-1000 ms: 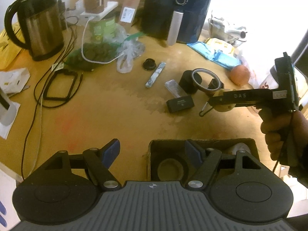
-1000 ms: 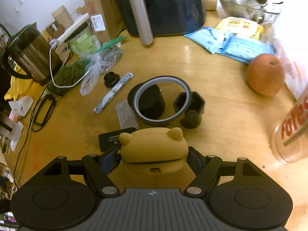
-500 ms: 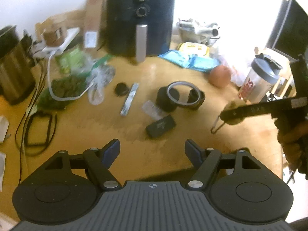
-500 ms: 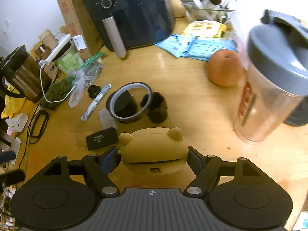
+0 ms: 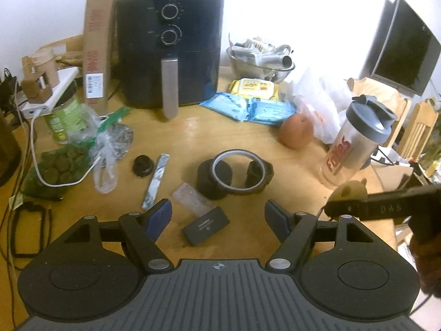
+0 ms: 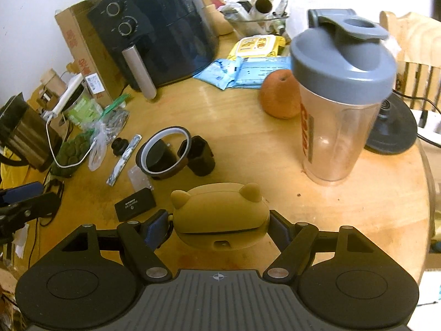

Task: Organize rigid objects
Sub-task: 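Lift the yellow bear case with the right tool while the left tool approaches the black-and-clear tape ring, then grasp and lift the black-and-clear tape ring with the left tool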

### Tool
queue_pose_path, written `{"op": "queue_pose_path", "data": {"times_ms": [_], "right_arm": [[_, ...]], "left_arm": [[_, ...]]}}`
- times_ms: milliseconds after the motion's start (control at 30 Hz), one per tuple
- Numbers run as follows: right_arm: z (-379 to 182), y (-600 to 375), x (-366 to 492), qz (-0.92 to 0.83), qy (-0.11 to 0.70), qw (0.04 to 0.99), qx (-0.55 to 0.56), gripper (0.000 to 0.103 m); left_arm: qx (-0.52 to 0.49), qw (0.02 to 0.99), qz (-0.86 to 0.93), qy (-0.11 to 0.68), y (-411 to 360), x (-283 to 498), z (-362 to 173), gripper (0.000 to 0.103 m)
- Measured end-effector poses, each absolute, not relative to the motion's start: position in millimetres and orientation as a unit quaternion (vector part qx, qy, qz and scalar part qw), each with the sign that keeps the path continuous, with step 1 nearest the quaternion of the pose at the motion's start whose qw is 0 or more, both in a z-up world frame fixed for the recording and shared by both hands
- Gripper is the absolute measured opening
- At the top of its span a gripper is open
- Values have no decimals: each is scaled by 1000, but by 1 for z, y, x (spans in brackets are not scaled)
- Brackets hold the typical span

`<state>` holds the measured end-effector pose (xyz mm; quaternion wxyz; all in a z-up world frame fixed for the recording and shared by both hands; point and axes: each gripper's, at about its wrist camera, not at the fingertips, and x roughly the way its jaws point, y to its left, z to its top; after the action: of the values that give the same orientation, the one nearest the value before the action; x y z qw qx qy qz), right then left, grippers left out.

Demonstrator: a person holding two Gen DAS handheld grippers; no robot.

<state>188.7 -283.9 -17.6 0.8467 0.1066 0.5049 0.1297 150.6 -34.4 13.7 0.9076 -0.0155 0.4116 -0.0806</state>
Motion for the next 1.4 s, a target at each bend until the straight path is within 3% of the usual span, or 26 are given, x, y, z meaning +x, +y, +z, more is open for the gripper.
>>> {"op": "queue_pose_path", "data": {"times_ms": [133,167,200,300,1233,1400], "right_arm": [[-15,-286,182,123,502,849,113,79],[-14,-288,181,121,501,849,115,79],[-13,-289,179,118,500,850,117,79],[-11,-292,175,112,496,853,118,79],[-11,-330,157,54,493,857,138,79],[-13,-336,158,49,493,857,142,79]], "left_arm": [[-17,905,-93,415,-40,163,9,74],[-18,904,-97,416,-40,167,7,77],[-21,903,-100,418,-41,170,5,87],[-23,908,-94,407,-43,180,0,98],[-46,874,-118,469,-70,277,-76,99],[-55,874,-107,471,-74,282,-78,103]]}}
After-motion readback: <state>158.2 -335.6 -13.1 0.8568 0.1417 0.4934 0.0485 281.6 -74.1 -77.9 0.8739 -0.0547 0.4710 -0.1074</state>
